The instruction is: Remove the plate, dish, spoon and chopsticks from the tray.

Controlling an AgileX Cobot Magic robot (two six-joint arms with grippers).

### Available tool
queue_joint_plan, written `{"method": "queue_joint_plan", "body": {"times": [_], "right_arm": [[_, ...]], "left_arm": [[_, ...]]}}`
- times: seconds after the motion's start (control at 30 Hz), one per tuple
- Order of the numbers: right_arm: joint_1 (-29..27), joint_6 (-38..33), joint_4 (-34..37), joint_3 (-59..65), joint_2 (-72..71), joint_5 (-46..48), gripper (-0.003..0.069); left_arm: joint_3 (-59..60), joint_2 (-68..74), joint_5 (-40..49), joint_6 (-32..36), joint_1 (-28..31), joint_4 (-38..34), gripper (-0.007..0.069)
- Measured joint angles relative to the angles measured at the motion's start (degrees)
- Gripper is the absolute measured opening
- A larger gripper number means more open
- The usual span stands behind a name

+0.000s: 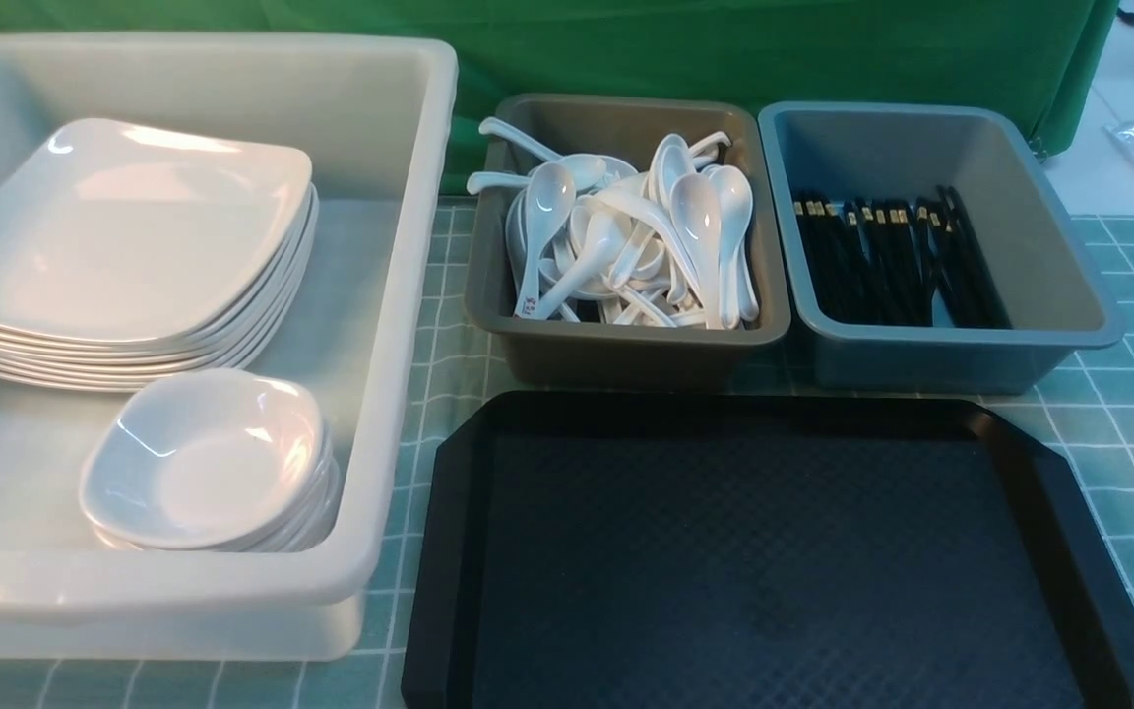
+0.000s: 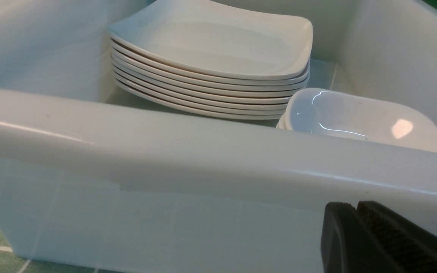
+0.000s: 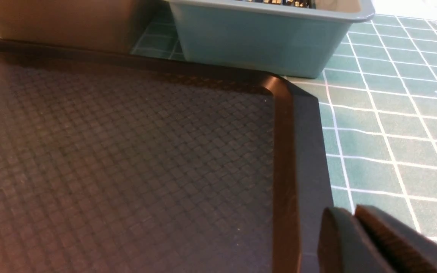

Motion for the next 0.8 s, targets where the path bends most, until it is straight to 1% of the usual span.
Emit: {"method": "queue_joint_plan", "body": {"times": [0.43,0.6,0.8], "right_arm": [[0.00,-0.05,0.00,0.00,0.00,0.00,0.0120],[0.00,-0.05,0.00,0.00,0.00,0.00,0.0129],[0.00,-0.05,0.00,0.00,0.00,0.00,0.0141]], "left_arm": [[0.00,0.00,0.00,-0.21,0.00,0.14,0.0017],[0.00,0.00,0.00,1.33,0.00,0.14,0.0017],[0.00,0.00,0.00,1.52,0.00,0.14,0.0017]]}}
